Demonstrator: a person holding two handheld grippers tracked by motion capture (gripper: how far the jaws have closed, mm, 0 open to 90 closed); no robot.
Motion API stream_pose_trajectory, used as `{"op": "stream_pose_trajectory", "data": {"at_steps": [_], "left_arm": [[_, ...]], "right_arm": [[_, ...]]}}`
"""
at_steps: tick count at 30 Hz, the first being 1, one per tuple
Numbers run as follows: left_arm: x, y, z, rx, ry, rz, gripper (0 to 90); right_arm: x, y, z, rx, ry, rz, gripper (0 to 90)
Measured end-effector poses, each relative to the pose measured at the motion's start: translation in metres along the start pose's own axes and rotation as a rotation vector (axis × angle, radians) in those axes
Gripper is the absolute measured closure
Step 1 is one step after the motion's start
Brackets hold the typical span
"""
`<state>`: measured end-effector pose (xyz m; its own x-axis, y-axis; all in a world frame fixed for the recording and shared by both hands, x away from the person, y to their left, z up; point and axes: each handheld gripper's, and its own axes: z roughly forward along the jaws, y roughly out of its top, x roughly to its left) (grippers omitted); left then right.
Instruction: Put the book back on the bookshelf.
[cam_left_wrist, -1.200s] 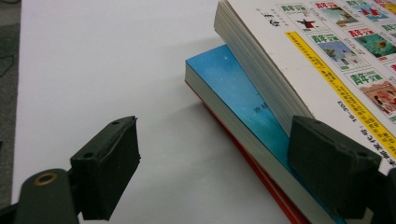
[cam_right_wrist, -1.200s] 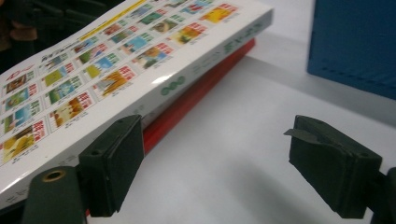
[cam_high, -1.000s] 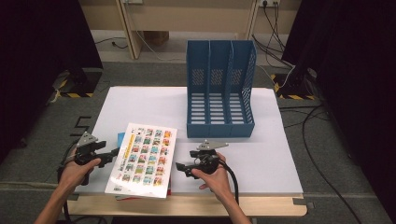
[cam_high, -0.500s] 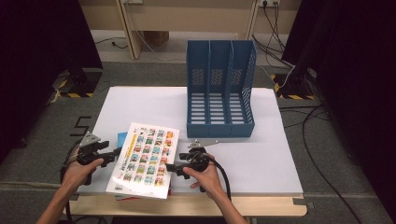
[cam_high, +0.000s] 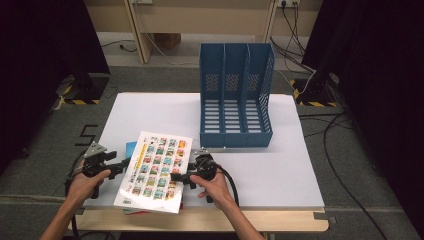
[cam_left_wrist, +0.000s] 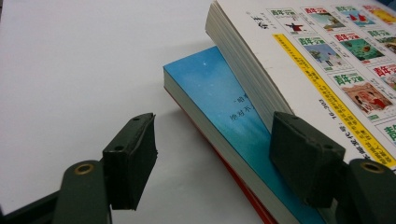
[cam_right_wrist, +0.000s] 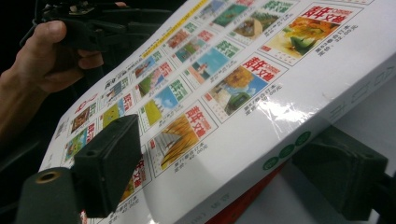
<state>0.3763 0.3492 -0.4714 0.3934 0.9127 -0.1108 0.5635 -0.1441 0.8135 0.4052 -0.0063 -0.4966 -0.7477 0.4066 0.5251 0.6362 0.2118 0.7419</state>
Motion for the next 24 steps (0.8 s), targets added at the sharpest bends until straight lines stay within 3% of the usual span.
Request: {"op": "stream_pose_trajectory", "data": {"at_steps": [2,3,4,5,7,10,16,19,24], "left_arm": [[0.002,0.000,0.000,0.001,-0.006,-0.008,31.1],[0.004,0.000,0.000,0.002,-0.014,-0.023,31.0],[0.004,0.000,0.000,0.002,-0.014,-0.023,31.0],[0.004,-0.001,0.000,0.001,-0.014,-0.024,31.2],[0.003,0.000,0.000,0.002,-0.014,-0.013,31.6],[0.002,0.000,0.000,0.000,-0.012,-0.002,33.2],[0.001,0.000,0.000,-0.001,-0.013,0.008,34.6],[0.002,0.000,0.000,-0.002,-0.023,0.005,37.0],[0.003,0.000,0.000,-0.005,-0.024,0.006,35.8]], "right_arm": [[0.001,0.001,-0.001,-0.004,-0.003,-0.013,20.1],[0.004,0.003,-0.004,-0.055,-0.021,-0.055,31.6],[0.004,0.003,-0.004,-0.055,-0.021,-0.055,31.6],[0.008,0.009,-0.008,-0.104,-0.018,-0.084,37.7],[0.010,0.014,-0.009,-0.110,-0.021,-0.103,38.1],[0.010,0.023,-0.007,-0.094,-0.033,-0.101,40.8],[0.006,0.033,0.008,-0.043,-0.006,-0.065,44.6],[0.005,0.038,0.015,0.015,-0.009,-0.057,46.3],[0.008,0.039,0.015,0.011,-0.020,-0.071,49.2]]}}
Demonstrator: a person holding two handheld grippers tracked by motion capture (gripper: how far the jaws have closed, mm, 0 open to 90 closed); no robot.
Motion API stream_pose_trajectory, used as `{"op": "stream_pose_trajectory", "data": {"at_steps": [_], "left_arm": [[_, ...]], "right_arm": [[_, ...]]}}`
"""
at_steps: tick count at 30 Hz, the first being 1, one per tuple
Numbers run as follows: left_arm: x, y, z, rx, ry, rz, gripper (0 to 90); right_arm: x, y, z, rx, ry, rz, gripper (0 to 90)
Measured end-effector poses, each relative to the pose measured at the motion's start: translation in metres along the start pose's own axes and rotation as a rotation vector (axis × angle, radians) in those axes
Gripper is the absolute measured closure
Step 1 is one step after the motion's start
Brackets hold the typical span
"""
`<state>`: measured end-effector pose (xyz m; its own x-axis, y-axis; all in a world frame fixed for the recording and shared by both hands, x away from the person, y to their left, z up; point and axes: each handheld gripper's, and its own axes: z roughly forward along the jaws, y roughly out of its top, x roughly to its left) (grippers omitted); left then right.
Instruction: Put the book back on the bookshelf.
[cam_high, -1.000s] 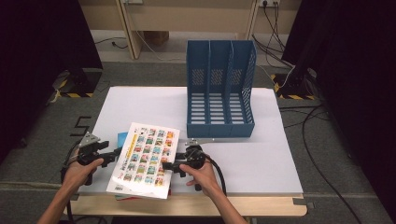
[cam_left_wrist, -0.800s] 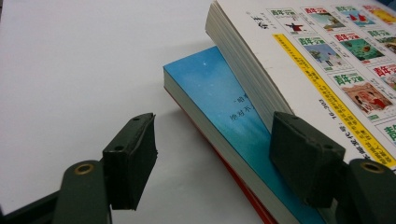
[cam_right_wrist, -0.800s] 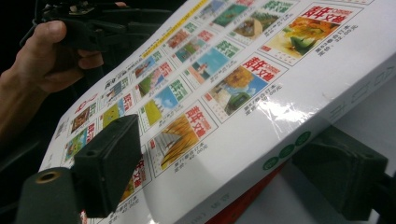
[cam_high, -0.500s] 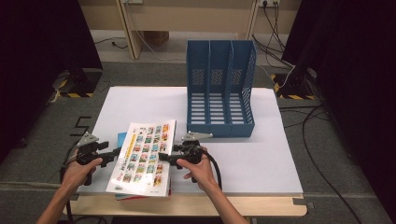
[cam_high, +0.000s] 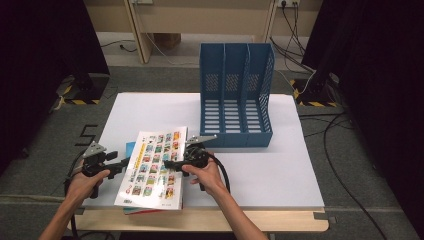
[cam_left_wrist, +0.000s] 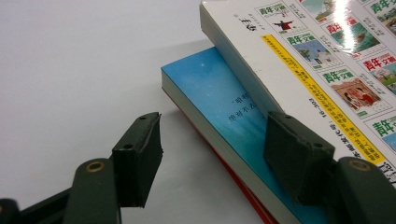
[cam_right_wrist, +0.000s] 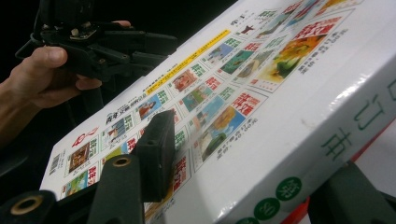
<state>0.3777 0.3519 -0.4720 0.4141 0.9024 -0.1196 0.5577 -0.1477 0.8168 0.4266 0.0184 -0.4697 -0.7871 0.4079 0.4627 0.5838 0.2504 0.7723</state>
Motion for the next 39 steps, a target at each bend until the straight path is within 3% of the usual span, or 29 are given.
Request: {"op": "stream_pose_trajectory", "data": {"at_steps": [4,6,7,8,10,12,15,18,21,24,29,31,33,37,39], "left_arm": [[0.003,-0.001,0.001,-0.010,0.019,-0.001,24.7],[0.008,-0.002,0.002,-0.020,0.002,-0.043,17.8],[0.012,-0.002,0.002,-0.031,-0.005,-0.092,13.6],[0.015,-0.003,0.002,-0.035,0.000,-0.129,16.7],[0.019,-0.004,0.002,-0.036,0.018,-0.176,14.3],[0.022,-0.005,0.002,-0.025,0.042,-0.191,14.5],[0.022,-0.006,0.003,-0.026,0.058,-0.182,14.3],[0.021,-0.006,0.003,-0.027,0.068,-0.162,14.2],[0.021,-0.006,0.002,-0.020,0.090,-0.118,14.7],[0.021,-0.006,0.003,-0.018,0.106,-0.105,14.8],[0.019,-0.012,0.012,0.055,0.197,0.011,14.8],[0.021,-0.019,0.022,0.144,0.203,0.050,14.7],[0.027,-0.021,0.022,0.124,0.175,0.006,12.1],[0.026,-0.022,0.022,0.125,0.176,0.015,12.0],[0.026,-0.022,0.022,0.121,0.173,0.009,11.9]], "right_arm": [[0.005,0.000,-0.003,-0.033,-0.009,-0.004,53.2],[0.008,0.003,-0.006,-0.055,-0.012,-0.021,55.6],[0.009,0.004,-0.007,-0.068,-0.010,-0.023,56.8],[0.010,0.006,-0.010,-0.089,-0.005,-0.017,58.3],[0.013,0.008,-0.014,-0.110,-0.004,-0.022,59.9],[0.015,0.011,-0.019,-0.132,-0.011,-0.047,61.2],[0.017,0.011,-0.025,-0.169,-0.010,-0.053,63.0],[0.016,0.012,-0.031,-0.211,0.010,-0.030,65.1],[0.017,0.013,-0.038,-0.243,0.008,-0.038,66.3],[0.017,0.015,-0.046,-0.278,0.011,-0.054,68.4],[0.018,0.017,-0.052,-0.310,0.022,-0.053,70.3],[0.020,0.017,-0.053,-0.322,0.021,-0.054,71.3],[0.020,0.018,-0.054,-0.352,0.037,-0.036,72.8],[0.026,0.021,-0.058,-0.348,0.019,-0.089,73.4],[0.027,0.022,-0.059,-0.352,0.019,-0.085,73.4]]}}
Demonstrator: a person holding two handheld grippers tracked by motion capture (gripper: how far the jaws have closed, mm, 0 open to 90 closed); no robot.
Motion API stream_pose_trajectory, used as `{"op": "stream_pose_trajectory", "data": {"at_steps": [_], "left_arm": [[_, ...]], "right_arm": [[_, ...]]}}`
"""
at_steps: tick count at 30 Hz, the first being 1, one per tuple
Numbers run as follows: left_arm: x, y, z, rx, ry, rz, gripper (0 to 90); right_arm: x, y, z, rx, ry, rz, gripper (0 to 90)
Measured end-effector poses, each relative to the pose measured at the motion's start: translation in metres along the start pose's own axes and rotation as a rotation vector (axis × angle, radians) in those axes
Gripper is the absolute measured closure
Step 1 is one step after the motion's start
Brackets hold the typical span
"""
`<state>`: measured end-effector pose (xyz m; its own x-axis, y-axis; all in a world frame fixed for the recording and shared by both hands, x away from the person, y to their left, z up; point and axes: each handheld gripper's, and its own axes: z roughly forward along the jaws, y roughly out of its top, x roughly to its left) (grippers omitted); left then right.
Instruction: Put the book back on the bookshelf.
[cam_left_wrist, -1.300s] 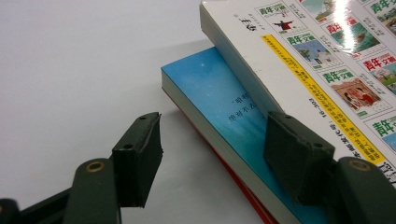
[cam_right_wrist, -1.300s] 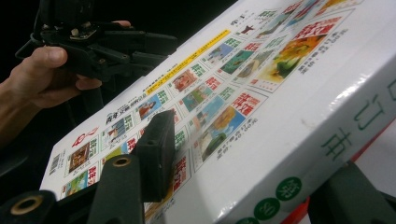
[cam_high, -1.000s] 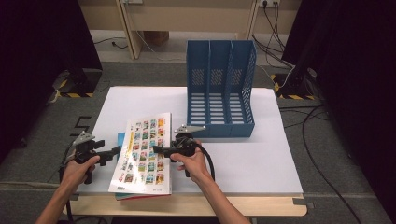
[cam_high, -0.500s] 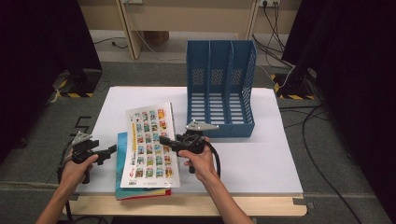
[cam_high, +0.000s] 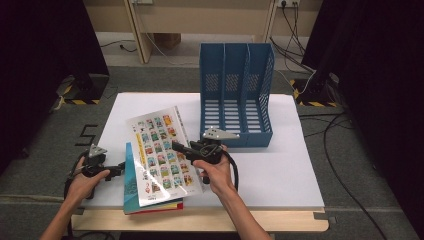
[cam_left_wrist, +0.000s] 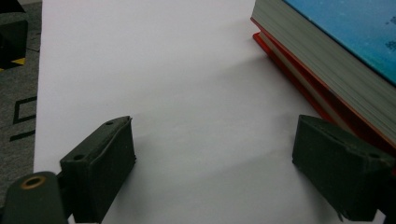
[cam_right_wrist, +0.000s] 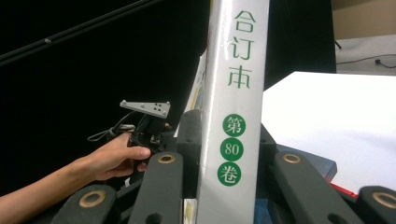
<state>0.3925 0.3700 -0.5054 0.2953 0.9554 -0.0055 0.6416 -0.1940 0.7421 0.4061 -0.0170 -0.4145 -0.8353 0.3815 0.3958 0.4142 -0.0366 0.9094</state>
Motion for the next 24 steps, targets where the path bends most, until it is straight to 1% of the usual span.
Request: {"op": "stream_pose_trajectory", "data": {"at_steps": [2,3,4,7,8,10,11,12,14,15,16,18,20,21,22,24], "left_arm": [[0.000,0.000,0.000,-0.002,0.001,0.001,11.9],[0.000,0.000,0.000,-0.002,0.000,-0.001,11.9],[0.000,0.000,0.000,-0.002,0.000,-0.001,11.9],[0.000,0.000,0.000,-0.003,-0.001,-0.001,11.9],[0.000,0.000,0.000,-0.003,-0.001,-0.001,11.9],[0.000,0.000,0.000,-0.003,-0.001,-0.001,11.9],[0.000,0.000,0.000,-0.003,-0.001,-0.001,11.9],[0.000,0.000,0.000,-0.003,-0.001,-0.001,11.9],[0.000,0.000,0.000,-0.003,-0.001,-0.001,11.9],[0.000,0.000,0.000,-0.003,-0.001,-0.001,11.9],[0.000,0.000,0.000,-0.003,-0.001,-0.001,11.9],[0.000,0.000,0.000,-0.003,-0.001,-0.001,11.9],[0.000,0.000,0.000,-0.004,-0.002,-0.002,11.9],[0.000,0.000,0.000,-0.004,-0.001,-0.001,11.9],[0.000,0.000,0.000,-0.004,-0.001,0.000,11.9],[0.000,0.000,0.000,-0.004,-0.001,-0.001,11.9]], "right_arm": [[0.000,0.001,-0.001,-0.008,0.000,0.004,73.4],[0.001,0.003,-0.003,-0.022,0.009,-0.005,73.5],[0.001,0.003,-0.003,-0.022,0.009,-0.005,73.5],[0.003,0.008,-0.007,-0.054,0.006,-0.021,73.4],[0.005,0.010,-0.010,-0.070,0.006,-0.039,73.5],[0.006,0.014,-0.014,-0.092,-0.006,-0.065,73.5],[0.006,0.017,-0.017,-0.110,-0.011,-0.086,73.5],[0.006,0.019,-0.021,-0.135,-0.018,-0.094,73.6],[0.007,0.023,-0.027,-0.161,-0.023,-0.123,74.1],[0.008,0.026,-0.031,-0.169,-0.033,-0.130,74.2],[0.010,0.030,-0.035,-0.178,-0.041,-0.156,74.3],[0.012,0.033,-0.042,-0.191,-0.059,-0.186,74.4],[0.014,0.036,-0.048,-0.196,-0.076,-0.203,74.4],[0.014,0.037,-0.051,-0.208,-0.085,-0.209,74.4],[0.013,0.037,-0.054,-0.212,-0.086,-0.209,74.4],[0.013,0.036,-0.061,-0.232,-0.108,-0.213,74.4]]}}
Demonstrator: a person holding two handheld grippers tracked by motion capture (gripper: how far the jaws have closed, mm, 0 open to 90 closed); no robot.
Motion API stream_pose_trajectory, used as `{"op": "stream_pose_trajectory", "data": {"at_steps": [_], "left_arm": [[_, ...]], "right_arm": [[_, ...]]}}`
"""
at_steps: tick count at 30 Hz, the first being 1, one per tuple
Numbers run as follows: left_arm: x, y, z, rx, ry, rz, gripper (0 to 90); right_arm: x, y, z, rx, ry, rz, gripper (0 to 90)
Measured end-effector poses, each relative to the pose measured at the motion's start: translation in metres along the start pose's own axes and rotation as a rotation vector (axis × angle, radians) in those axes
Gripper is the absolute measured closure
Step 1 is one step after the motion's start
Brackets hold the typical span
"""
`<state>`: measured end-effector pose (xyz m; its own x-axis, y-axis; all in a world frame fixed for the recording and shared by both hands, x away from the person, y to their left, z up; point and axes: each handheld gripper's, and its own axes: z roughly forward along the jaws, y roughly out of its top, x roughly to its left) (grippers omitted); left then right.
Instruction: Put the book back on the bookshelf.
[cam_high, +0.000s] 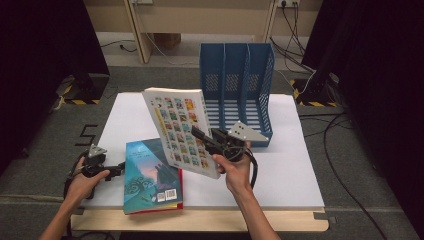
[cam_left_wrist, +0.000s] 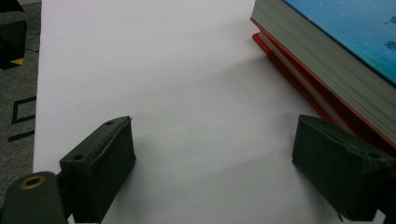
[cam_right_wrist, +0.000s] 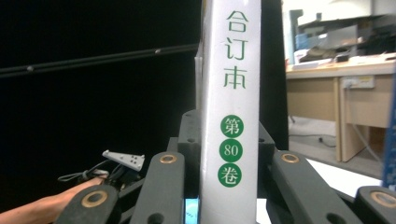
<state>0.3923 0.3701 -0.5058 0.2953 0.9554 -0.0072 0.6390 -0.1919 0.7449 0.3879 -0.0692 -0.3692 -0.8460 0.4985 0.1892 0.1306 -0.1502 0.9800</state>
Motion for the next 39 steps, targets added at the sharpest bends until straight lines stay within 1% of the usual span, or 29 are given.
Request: {"op": "stream_pose_trajectory", "data": {"at_steps": [2,5,7,8,9,11,12,15,17,18,20,22,26,27,29,32,33,34,35,39], "left_arm": [[0.000,0.000,0.000,0.000,0.000,-0.001,11.9],[0.000,0.000,0.000,0.000,0.000,0.001,11.9],[0.000,0.000,0.000,0.000,0.000,0.001,11.9],[0.000,0.000,0.000,0.000,0.000,0.001,11.9],[0.000,0.000,0.000,0.001,0.000,0.001,11.9],[0.000,0.000,0.000,0.002,0.000,0.003,11.9],[0.000,0.000,0.000,0.002,0.000,0.003,11.9],[0.000,0.000,0.000,0.002,0.000,0.003,11.9],[0.000,0.000,0.000,0.002,-0.001,0.003,11.9],[0.000,0.000,0.000,0.002,-0.001,0.003,11.9],[0.000,0.000,0.000,0.002,0.000,0.004,11.9],[0.000,0.000,0.000,0.001,0.000,0.003,11.9],[0.000,0.000,0.000,0.002,0.001,0.005,11.9],[0.000,0.000,0.000,0.002,0.000,0.004,11.9],[0.000,0.000,0.000,0.001,0.000,0.004,11.9],[0.000,0.000,0.000,0.004,0.000,0.007,11.9],[0.000,0.000,0.000,0.002,0.000,0.004,11.9],[0.000,0.000,0.000,0.002,0.000,0.004,11.9],[0.000,0.000,0.000,0.002,0.000,0.004,11.9],[0.000,0.000,0.000,0.003,0.000,0.006,11.9]], "right_arm": [[-0.002,0.000,-0.008,-0.009,-0.012,-0.014,74.4],[-0.004,-0.001,-0.021,0.004,-0.051,-0.046,74.4],[-0.007,-0.004,-0.029,0.004,-0.063,-0.035,74.3],[-0.009,-0.005,-0.032,0.002,-0.076,-0.039,74.3],[-0.012,-0.007,-0.034,-0.004,-0.080,-0.040,74.3],[-0.018,-0.011,-0.039,-0.017,-0.096,-0.022,74.3],[-0.018,-0.011,-0.039,-0.017,-0.096,-0.022,74.3],[-0.021,-0.015,-0.042,-0.013,-0.109,-0.034,74.2],[-0.022,-0.019,-0.045,-0.005,-0.119,-0.053,74.2],[-0.023,-0.024,-0.048,0.009,-0.122,-0.066,74.2],[-0.023,-0.026,-0.050,0.003,-0.121,-0.068,74.3],[-0.023,-0.028,-0.058,-0.006,-0.122,-0.081,74.3],[-0.022,-0.031,-0.064,-0.014,-0.121,-0.076,74.3],[-0.020,-0.032,-0.066,-0.011,-0.122,-0.071,74.3],[-0.019,-0.033,-0.070,0.004,-0.131,-0.088,74.3],[-0.018,-0.034,-0.073,0.010,-0.135,-0.088,74.3],[-0.017,-0.035,-0.077,0.024,-0.144,-0.099,74.2],[-0.017,-0.035,-0.077,0.024,-0.144,-0.099,74.2],[-0.018,-0.035,-0.079,0.030,-0.148,-0.110,74.2],[-0.017,-0.040,-0.088,0.050,-0.162,-0.105,74.1]]}}
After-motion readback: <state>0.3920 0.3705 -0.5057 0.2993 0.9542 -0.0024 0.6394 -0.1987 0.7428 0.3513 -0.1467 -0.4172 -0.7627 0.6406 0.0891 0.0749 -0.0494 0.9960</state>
